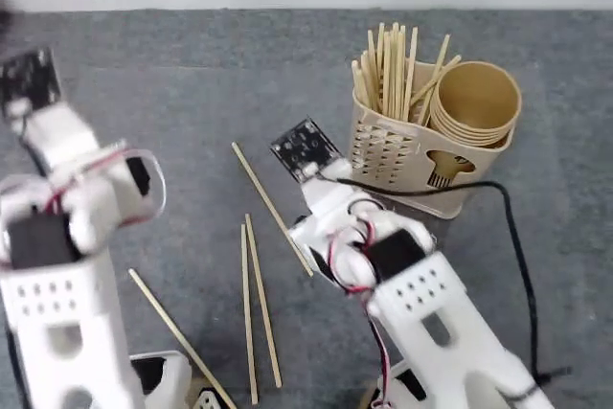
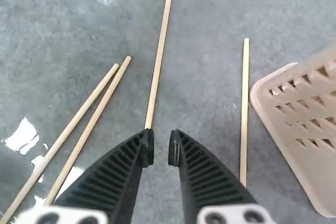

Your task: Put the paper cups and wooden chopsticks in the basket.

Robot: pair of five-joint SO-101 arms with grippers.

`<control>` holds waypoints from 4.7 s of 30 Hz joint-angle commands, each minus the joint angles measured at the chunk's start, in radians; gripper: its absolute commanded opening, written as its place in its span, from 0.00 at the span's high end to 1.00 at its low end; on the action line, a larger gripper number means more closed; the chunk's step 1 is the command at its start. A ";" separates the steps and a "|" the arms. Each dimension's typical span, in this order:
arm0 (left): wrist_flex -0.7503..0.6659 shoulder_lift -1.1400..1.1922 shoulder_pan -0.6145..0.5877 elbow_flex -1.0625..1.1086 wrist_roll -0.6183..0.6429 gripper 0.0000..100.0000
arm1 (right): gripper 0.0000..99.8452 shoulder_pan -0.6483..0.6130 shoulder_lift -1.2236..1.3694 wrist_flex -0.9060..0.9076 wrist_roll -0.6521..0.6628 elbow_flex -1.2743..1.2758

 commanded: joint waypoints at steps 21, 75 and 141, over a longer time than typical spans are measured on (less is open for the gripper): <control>-0.382 -0.565 -0.158 0.875 -0.006 0.99 | 0.86 -0.067 0.995 0.012 -0.041 -0.772; -0.431 -0.601 -0.158 1.007 -0.012 0.99 | 0.99 0.410 0.257 0.058 -0.044 -1.077; -0.459 -0.601 -0.153 1.036 -0.012 0.99 | 0.89 0.325 0.044 0.105 0.483 0.101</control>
